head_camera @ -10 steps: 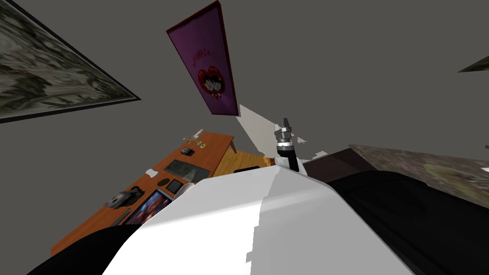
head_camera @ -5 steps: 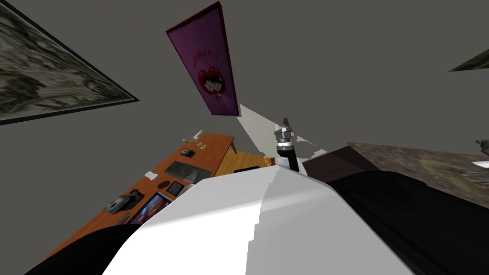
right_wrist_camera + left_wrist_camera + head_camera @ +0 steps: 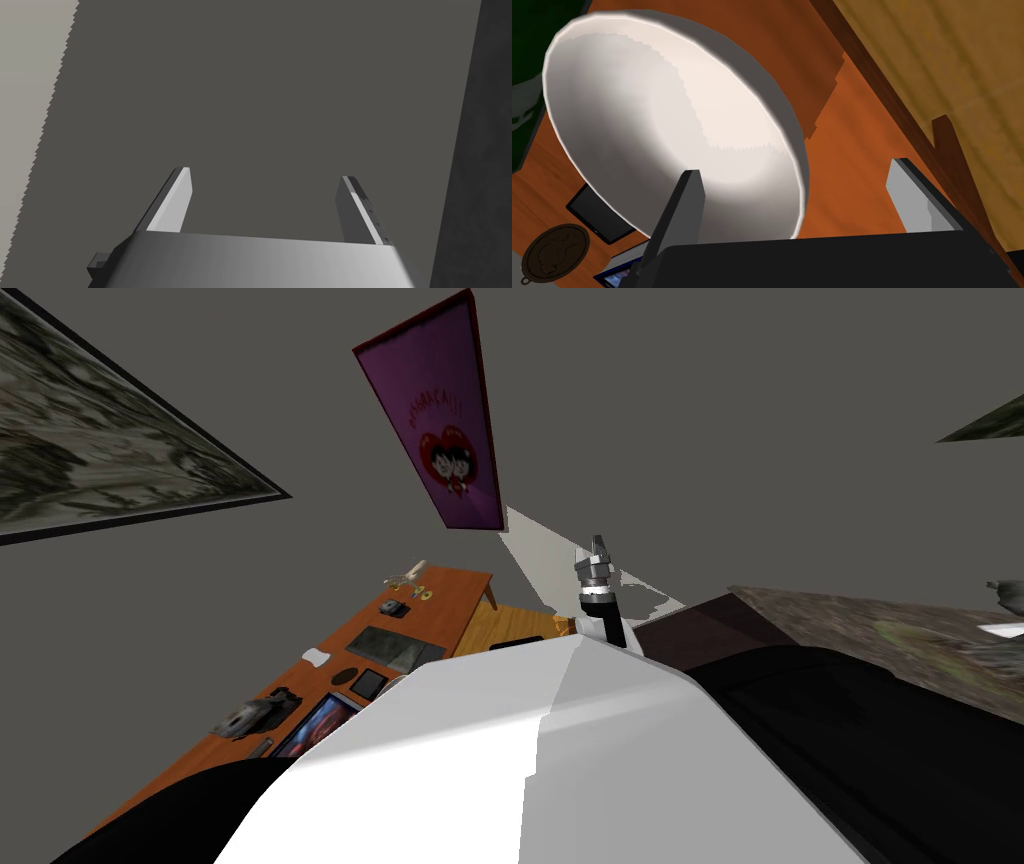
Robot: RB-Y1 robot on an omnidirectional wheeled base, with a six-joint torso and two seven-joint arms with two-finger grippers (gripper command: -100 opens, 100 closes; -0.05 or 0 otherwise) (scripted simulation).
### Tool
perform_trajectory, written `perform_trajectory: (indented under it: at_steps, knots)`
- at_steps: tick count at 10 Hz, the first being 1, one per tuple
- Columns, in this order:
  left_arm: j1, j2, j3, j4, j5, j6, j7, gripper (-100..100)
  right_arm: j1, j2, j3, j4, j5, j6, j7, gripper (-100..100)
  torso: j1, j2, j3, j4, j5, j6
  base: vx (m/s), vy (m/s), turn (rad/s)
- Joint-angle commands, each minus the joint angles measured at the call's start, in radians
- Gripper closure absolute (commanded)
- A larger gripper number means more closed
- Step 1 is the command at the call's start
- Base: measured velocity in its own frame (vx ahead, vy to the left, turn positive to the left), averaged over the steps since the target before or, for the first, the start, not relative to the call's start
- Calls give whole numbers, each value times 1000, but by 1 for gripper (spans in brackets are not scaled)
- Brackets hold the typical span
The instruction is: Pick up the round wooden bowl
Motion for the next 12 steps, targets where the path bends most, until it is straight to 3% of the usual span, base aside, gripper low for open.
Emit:
perform_trajectory:
  at_steps: [1, 3, 4, 5, 9, 10, 11, 12]
  knots:
    - [-11, -33, 12, 19, -8, 14, -16, -100, 0, 0, 0, 0, 0, 0, 0, 0, 0, 0, 0, 0, 0, 0, 19, 31, -14]
    - [-33, -68, 12, 49, -41, 23, -9, -100, 0, 0, 0, 0, 0, 0, 0, 0, 1, 0, 0, 0, 0, 0, 17, 27, -10]
    - [-23, -63, 20, 39, -28, 23, -18, -100, 0, 0, 0, 0, 0, 0, 0, 0, 0, 0, 0, 0, 0, 0, 7, 9, -2]
    - [-23, -66, 23, 40, -29, 27, -23, 100, 0, 0, 0, 0, 0, 0, 0, 0, -1, 0, 0, 0, 0, 0, 0, 0, 0]
    - [-22, -67, 22, 40, -28, 28, -21, 100, 0, 0, 0, 0, 0, 0, 0, 0, -2, 1, 0, 0, -1, 1, 0, 0, 0]
    - [-22, -67, 22, 40, -28, 28, -21, 0, 0, 0, 0, 0, 0, 0, 0, 0, -2, 1, 1, 0, -1, 1, 0, 0, 0]
    - [-11, -33, 12, 19, -8, 14, -16, 100, 0, 0, 0, 0, 0, 0, 0, 0, -2, 1, 1, 0, -1, 1, -13, -21, 7]
    - [-11, -33, 12, 19, -8, 14, -16, 100, 0, 0, 0, 0, 0, 0, 0, 0, -4, 2, 1, 0, -2, 1, -14, -23, 8]
